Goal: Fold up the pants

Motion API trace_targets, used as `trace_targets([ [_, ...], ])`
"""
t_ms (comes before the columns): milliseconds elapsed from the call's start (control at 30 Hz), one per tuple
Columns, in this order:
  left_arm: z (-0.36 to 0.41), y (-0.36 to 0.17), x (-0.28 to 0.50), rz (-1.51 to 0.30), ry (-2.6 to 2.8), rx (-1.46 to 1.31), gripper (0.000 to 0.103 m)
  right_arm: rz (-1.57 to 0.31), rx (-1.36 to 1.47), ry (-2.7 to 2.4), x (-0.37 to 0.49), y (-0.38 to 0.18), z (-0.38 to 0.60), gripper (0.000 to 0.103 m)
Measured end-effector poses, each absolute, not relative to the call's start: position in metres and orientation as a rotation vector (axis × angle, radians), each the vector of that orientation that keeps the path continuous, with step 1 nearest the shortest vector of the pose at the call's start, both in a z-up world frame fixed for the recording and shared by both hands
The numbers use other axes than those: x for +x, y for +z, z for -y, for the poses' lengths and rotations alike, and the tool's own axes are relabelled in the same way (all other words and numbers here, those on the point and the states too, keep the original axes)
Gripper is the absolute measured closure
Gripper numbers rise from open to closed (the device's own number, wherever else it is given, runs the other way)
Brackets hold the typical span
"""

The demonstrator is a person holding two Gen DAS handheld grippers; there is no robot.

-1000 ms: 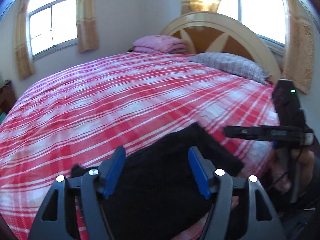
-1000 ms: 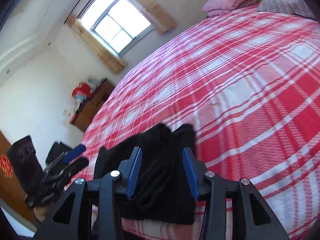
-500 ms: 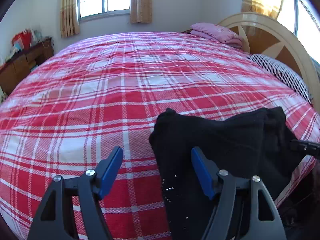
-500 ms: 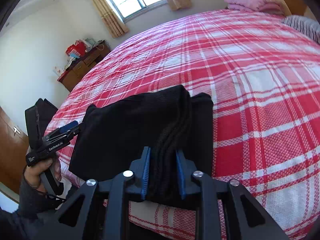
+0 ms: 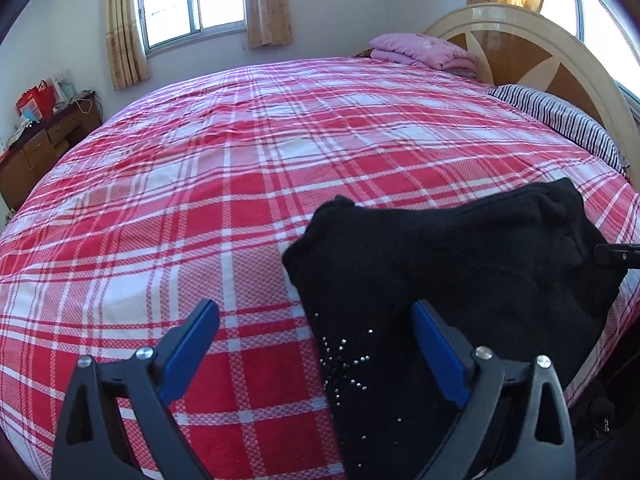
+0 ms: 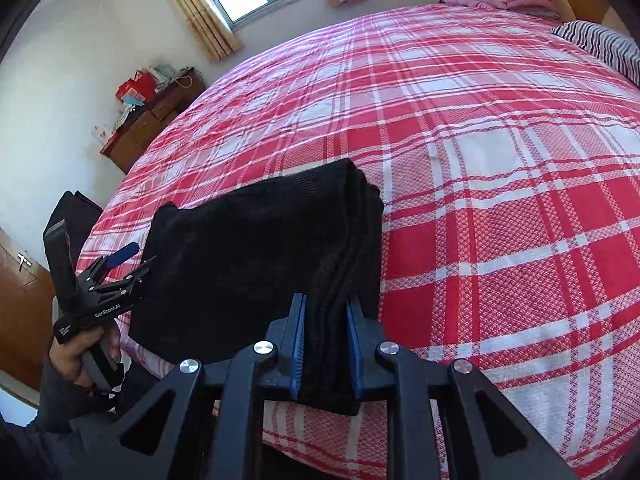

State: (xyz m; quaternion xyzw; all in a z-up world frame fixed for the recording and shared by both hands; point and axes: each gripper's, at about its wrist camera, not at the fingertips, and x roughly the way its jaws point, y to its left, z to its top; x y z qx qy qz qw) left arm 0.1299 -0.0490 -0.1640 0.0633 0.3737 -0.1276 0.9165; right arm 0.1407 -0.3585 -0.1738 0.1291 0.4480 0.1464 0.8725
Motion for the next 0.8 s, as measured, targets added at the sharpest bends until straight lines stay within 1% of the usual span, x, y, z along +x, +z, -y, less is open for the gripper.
trace_targets([
  [67, 0.048, -0.165, 0.129, -0.768, -0.260, 0.124, 0.001, -0.940, 0.282, 0.313, 0.142, -0.171, 0.361, 0.082],
  [133, 0.047, -0.165, 0.129, -0.771, -0.261, 0.115, 0.001, -0.925, 0.291, 0.292, 0.141, -0.166, 0.367, 0.076],
  [167, 0.048, -0.165, 0.129, -0.770, -0.259, 0.116, 0.001, -0.909, 0.283, 0.279, 0.141, -0.163, 0.366, 0.076],
  [300, 0.049, -0.165, 0.128, -0.766, -0.251, 0.122, 0.000, -0.750, 0.257, 0.264, 0.130, -0.131, 0.362, 0.074],
  [367, 0.049, -0.166, 0.129, -0.770, -0.252, 0.115, 0.000, -0.728, 0.250, 0.326, 0.129, -0.122, 0.350, 0.062],
  [400, 0.048, -0.166, 0.129, -0.770, -0.252, 0.114, 0.000, -0.730, 0.233, 0.362, 0.131, -0.120, 0.341, 0.060],
  [533, 0.047, -0.167, 0.130, -0.773, -0.256, 0.109, 0.000, -0.768, 0.199, 0.401, 0.152, -0.137, 0.316, 0.059],
  [667, 0.047, -0.167, 0.130, -0.776, -0.263, 0.101, 0.000, -0.869, 0.233, 0.319, 0.183, -0.169, 0.323, 0.059],
  [800, 0.047, -0.168, 0.130, -0.779, -0.266, 0.098, 0.000, -0.881, 0.234, 0.347, 0.185, -0.170, 0.327, 0.059],
])
